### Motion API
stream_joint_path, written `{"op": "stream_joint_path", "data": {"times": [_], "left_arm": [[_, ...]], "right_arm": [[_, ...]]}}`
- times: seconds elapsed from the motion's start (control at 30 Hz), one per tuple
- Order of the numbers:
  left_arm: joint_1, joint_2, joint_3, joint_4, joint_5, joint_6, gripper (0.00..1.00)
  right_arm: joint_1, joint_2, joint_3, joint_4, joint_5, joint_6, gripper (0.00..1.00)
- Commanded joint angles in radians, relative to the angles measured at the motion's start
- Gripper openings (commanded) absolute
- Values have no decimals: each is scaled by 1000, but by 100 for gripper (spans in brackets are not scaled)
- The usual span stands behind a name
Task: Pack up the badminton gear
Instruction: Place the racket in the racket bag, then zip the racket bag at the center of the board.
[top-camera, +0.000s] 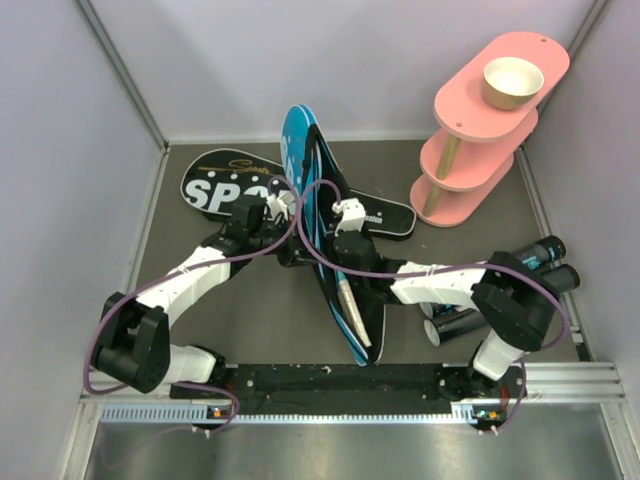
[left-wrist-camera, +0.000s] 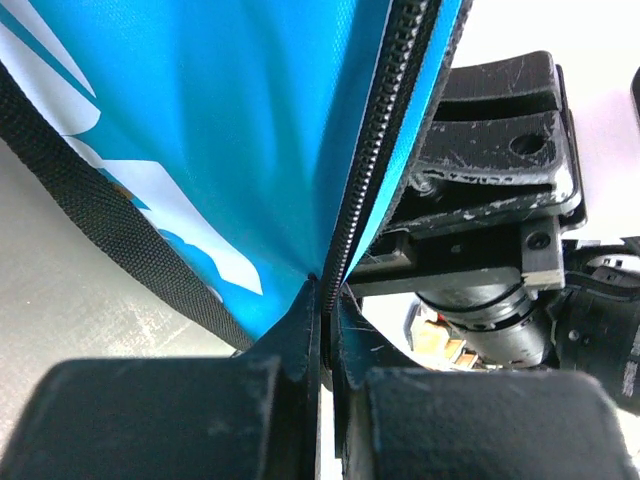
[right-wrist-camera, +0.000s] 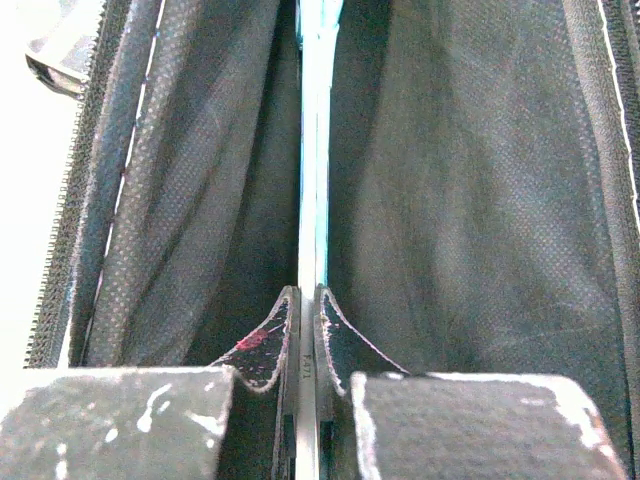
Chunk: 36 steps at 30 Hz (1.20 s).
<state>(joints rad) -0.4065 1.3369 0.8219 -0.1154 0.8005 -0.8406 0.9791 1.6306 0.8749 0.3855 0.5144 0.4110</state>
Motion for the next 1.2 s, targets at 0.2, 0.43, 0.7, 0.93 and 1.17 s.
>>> {"op": "stream_joint_path", "data": {"times": [0.2,0.43,0.7,0.93,1.17], "left_arm": [[21,-32,-41,43,46,29,0],[37,-31,-64,60,85,40,0],[38,-33,-49,45,94,44,0],[38,-54,-53,22,97,55,0],[37,-71,-23,-70,56,110,0]], "right_arm": [[14,-127,142,-336,-166,-27,51],[-178,-409,193,-675,-692,-207,85],[-493,-145,402,-678,-835,-291,97],[-505,110,523,-584,-800,-393,90],[-510,172,516,-524,-927,-275,30]]}}
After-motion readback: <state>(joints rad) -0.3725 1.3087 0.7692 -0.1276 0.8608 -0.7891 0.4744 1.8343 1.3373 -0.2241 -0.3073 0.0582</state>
